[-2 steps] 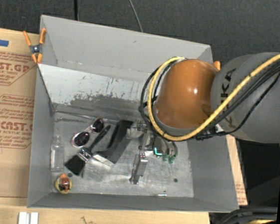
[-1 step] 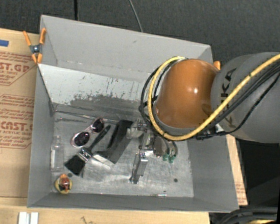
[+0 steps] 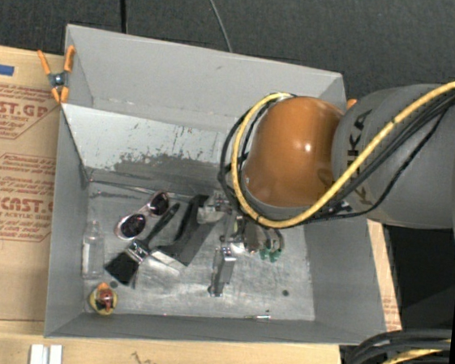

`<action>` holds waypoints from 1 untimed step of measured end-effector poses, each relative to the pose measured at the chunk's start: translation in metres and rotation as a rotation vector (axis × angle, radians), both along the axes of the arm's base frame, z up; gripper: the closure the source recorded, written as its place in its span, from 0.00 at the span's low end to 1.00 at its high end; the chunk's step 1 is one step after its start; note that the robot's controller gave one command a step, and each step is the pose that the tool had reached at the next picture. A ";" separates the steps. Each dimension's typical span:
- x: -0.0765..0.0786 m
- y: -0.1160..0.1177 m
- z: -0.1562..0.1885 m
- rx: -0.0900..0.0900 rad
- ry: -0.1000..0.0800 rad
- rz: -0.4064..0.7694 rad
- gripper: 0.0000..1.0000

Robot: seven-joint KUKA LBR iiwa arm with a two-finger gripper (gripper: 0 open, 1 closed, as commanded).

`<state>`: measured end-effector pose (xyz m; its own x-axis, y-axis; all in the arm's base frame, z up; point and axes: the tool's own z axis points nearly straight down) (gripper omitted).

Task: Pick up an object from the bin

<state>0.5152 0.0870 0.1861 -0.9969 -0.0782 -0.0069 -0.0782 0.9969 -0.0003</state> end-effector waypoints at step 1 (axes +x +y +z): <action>0.028 0.030 -0.033 -0.001 0.005 0.430 0.00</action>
Offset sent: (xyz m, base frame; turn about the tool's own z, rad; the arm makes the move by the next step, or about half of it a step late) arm 0.0477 0.0332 -0.0570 -0.4656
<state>0.5433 0.1168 0.1531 -0.8738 -0.4863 -0.0014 -0.4863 0.8738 0.0002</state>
